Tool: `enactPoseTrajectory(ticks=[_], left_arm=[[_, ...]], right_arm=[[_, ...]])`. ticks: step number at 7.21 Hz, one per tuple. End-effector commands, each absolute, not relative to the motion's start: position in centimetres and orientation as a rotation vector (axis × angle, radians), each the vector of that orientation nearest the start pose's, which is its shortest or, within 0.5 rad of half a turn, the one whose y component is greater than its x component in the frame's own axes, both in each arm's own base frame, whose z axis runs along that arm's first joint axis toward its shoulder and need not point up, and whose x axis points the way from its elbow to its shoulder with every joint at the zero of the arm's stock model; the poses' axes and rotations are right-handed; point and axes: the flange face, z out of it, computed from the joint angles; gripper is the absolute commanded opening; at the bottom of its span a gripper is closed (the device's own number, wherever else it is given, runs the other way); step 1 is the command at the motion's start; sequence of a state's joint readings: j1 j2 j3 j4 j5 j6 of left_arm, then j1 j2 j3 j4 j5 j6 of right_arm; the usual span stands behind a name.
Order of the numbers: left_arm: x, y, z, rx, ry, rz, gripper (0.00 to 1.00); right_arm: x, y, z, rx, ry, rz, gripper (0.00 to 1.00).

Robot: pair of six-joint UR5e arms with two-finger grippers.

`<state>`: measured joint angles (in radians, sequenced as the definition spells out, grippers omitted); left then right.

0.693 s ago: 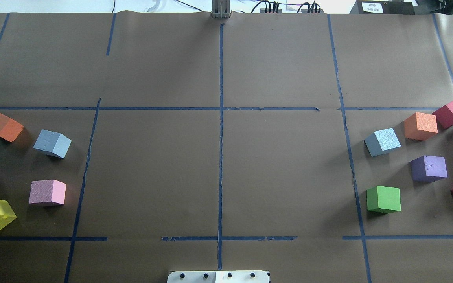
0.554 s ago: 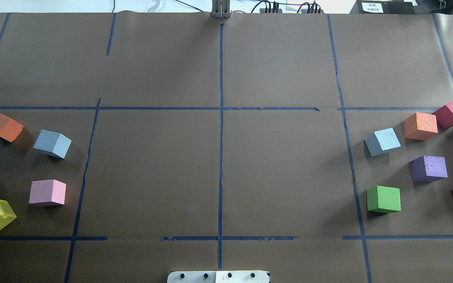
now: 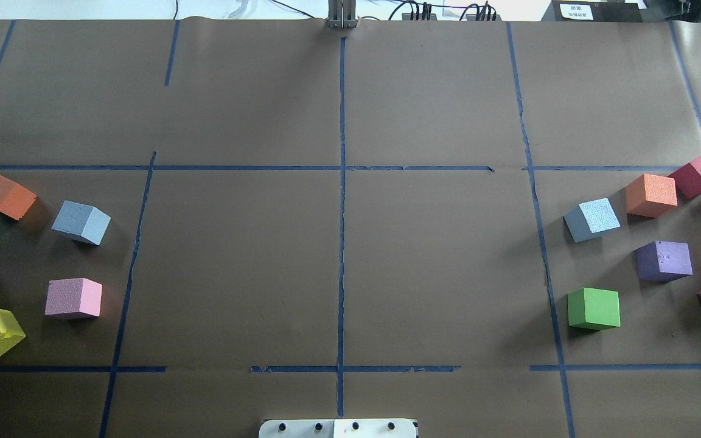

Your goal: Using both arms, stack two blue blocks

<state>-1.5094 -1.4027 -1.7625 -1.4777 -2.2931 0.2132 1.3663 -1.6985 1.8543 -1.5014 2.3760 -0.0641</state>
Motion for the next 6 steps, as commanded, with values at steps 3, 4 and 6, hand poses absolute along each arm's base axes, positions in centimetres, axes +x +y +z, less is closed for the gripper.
enactPoseTrajectory(ticks=[3,4,6], left_arm=[[-4.2,-41.8,65.5,-0.014,0.729,0.236,1.0],[-4.2,-41.8,65.5,-0.014,0.727,0.236,1.0],[-4.2,-41.7,65.5,-0.015,0.727,0.236,1.0]], right_arm=[[-19.9,-45.8,49.7,0.227,-0.847,-0.152,1.0],[-22.6,-45.0,49.7,0.239,-0.815,-0.169,1.0],[-24.5,-45.0,50.3,0.225,-0.805,-0.182,0.99]])
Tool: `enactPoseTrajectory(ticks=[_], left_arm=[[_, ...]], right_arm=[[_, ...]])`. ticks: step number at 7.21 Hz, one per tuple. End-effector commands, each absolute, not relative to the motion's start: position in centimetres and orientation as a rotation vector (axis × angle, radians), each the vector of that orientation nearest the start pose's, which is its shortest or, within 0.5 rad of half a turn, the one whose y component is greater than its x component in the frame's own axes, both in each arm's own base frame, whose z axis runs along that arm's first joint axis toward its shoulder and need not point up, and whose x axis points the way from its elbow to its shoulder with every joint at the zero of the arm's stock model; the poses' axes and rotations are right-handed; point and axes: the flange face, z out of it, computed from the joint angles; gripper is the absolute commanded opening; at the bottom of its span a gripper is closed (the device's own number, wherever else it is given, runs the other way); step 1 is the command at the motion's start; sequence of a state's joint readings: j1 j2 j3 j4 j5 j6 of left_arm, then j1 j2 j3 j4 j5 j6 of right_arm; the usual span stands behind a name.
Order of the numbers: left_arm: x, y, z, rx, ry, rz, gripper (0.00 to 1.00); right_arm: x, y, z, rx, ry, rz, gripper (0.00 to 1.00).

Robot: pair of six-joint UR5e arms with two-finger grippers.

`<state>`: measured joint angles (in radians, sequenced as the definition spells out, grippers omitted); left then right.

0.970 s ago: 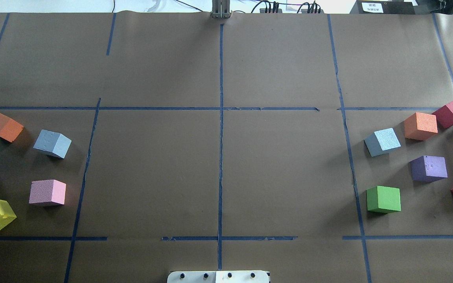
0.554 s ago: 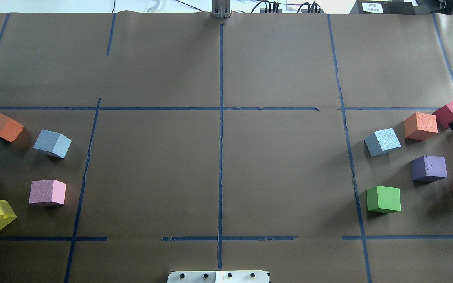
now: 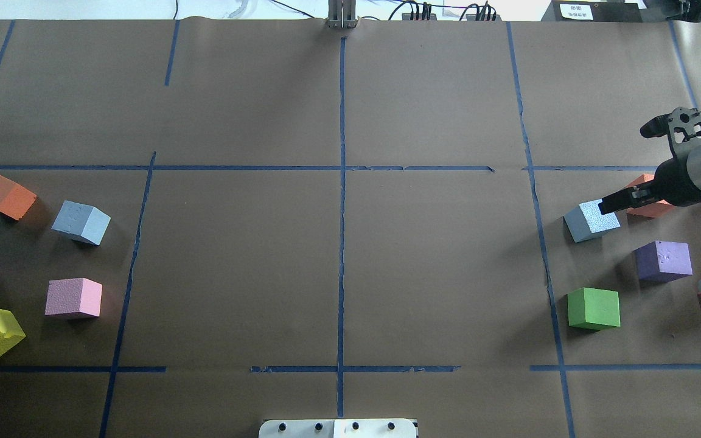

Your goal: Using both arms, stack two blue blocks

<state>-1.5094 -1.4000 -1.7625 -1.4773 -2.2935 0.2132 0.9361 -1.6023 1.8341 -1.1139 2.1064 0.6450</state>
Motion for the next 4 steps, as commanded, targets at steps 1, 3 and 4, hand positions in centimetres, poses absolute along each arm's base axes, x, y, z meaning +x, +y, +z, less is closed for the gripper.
enactPoseTrajectory(ticks=[1,3,4], left_arm=[[-4.2,-41.7,65.5,-0.015,0.729,0.236,1.0],[-4.2,-41.7,65.5,-0.014,0.729,0.236,1.0],[-4.2,-41.7,65.5,-0.014,0.729,0.236,1.0]], right_arm=[[-25.1,-44.9,50.8,0.213,-0.801,-0.19,0.99],[-27.0,-46.1,52.0,0.194,-0.785,-0.196,0.99],[-28.2,-46.7,52.6,0.181,-0.779,-0.203,0.99]])
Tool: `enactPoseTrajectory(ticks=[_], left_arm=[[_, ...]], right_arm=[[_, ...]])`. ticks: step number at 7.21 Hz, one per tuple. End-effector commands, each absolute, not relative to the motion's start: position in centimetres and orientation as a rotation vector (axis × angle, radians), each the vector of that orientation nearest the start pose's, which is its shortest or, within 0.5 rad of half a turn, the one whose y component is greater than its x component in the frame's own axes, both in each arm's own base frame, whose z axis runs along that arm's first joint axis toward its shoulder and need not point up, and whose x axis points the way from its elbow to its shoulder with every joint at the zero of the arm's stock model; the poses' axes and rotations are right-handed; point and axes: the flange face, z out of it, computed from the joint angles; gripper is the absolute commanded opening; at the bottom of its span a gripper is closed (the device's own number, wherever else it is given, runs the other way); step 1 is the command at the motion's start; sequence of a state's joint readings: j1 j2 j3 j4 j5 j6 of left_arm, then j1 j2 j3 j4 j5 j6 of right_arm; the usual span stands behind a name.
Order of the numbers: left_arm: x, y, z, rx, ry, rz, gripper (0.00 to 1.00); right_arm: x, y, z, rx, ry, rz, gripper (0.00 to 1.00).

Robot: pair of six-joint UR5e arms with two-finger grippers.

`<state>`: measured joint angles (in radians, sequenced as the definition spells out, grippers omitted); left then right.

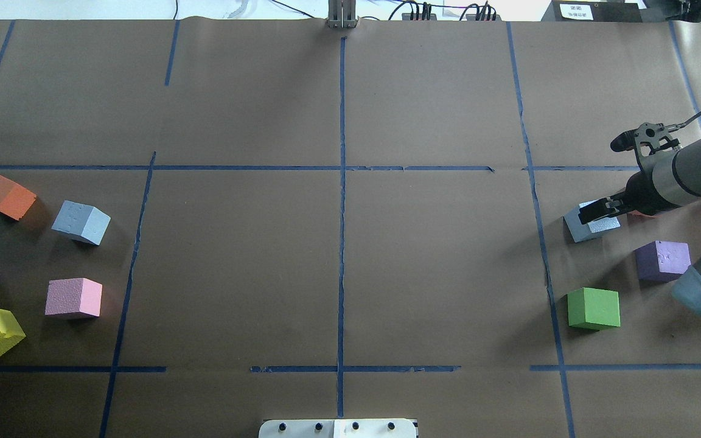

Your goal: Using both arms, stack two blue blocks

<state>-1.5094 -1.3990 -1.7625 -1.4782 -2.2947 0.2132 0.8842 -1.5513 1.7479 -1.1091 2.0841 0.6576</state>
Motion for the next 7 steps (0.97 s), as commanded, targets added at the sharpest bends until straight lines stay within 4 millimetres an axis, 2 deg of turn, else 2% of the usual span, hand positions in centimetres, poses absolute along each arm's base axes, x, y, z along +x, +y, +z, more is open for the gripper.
enactPoseTrajectory(ticks=[1,3,4,5,6,7], left_arm=[[-4.2,-41.8,65.4,-0.012,0.729,0.237,1.0],[-4.2,-41.7,65.5,-0.014,0.729,0.236,1.0],[-4.2,-41.7,65.5,-0.014,0.729,0.236,1.0],[-4.2,-41.7,65.5,-0.014,0.729,0.236,1.0],[-4.2,-41.7,65.5,-0.014,0.729,0.236,1.0],[-4.2,-41.8,65.4,-0.012,0.729,0.237,1.0]], right_arm=[[-28.9,-47.0,53.5,0.164,-0.769,-0.206,0.94],[-29.2,-47.1,53.0,0.169,-0.776,-0.211,0.19],[-29.2,-47.0,53.0,0.169,-0.776,-0.213,0.05],[-29.4,-47.0,51.4,0.183,-0.796,-0.21,0.0],[-31.6,-48.3,47.1,0.169,-0.833,-0.136,0.0],[-38.6,-49.0,39.7,0.114,-0.848,-0.097,0.0]])
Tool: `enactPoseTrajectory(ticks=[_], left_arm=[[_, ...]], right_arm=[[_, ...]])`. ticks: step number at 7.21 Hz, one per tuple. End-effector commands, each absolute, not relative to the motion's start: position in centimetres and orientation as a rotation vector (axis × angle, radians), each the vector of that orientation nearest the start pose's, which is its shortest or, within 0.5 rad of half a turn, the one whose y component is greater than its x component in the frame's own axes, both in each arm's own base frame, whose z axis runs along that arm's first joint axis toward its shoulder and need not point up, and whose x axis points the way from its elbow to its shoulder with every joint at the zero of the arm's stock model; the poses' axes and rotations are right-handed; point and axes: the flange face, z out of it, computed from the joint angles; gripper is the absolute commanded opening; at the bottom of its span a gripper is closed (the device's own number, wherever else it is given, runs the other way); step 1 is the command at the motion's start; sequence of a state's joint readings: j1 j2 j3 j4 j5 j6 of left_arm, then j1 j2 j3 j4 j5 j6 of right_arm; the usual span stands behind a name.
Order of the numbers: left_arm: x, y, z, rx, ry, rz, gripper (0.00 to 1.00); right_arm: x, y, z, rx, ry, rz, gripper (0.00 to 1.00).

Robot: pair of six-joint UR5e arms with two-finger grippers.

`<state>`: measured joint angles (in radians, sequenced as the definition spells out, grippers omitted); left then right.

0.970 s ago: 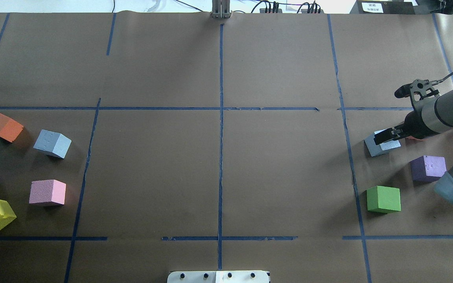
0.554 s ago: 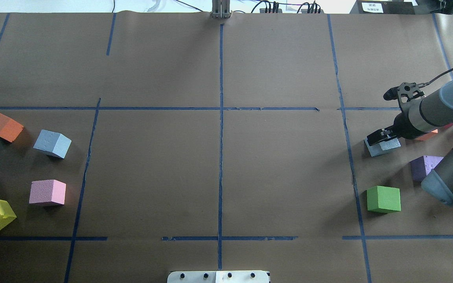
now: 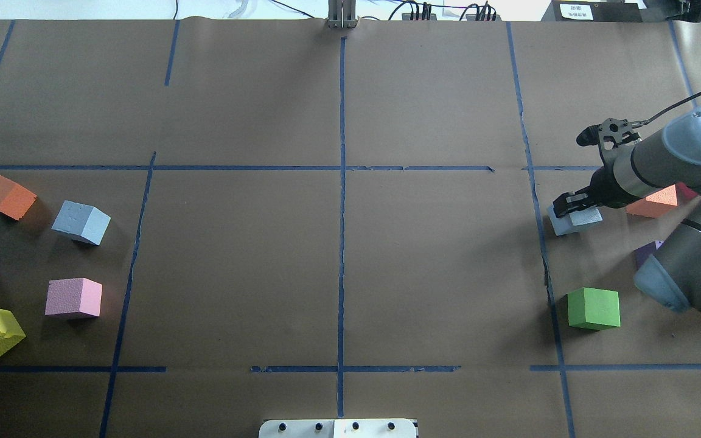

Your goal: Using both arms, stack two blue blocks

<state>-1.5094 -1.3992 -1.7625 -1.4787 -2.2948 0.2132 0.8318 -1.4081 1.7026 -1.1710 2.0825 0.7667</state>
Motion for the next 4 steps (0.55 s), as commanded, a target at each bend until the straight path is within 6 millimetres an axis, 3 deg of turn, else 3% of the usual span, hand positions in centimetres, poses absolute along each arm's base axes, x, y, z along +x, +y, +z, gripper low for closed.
enactPoseTrajectory(ticks=[1,2,3,4], left_arm=[[-4.2,-41.7,65.5,-0.014,0.729,0.236,1.0],[-4.2,-41.7,65.5,-0.014,0.729,0.236,1.0],[-4.2,-41.7,65.5,-0.014,0.729,0.236,1.0],[-4.2,-41.7,65.5,-0.015,0.729,0.236,1.0]], right_arm=[[-44.0,-51.1,31.7,0.109,-0.802,-0.059,0.0],[-50.2,-53.1,24.9,0.066,-0.786,-0.011,0.0],[-55.3,-53.4,20.3,0.044,-0.789,0.066,0.0],[-58.9,-52.5,17.3,0.031,-0.787,0.098,0.0]])
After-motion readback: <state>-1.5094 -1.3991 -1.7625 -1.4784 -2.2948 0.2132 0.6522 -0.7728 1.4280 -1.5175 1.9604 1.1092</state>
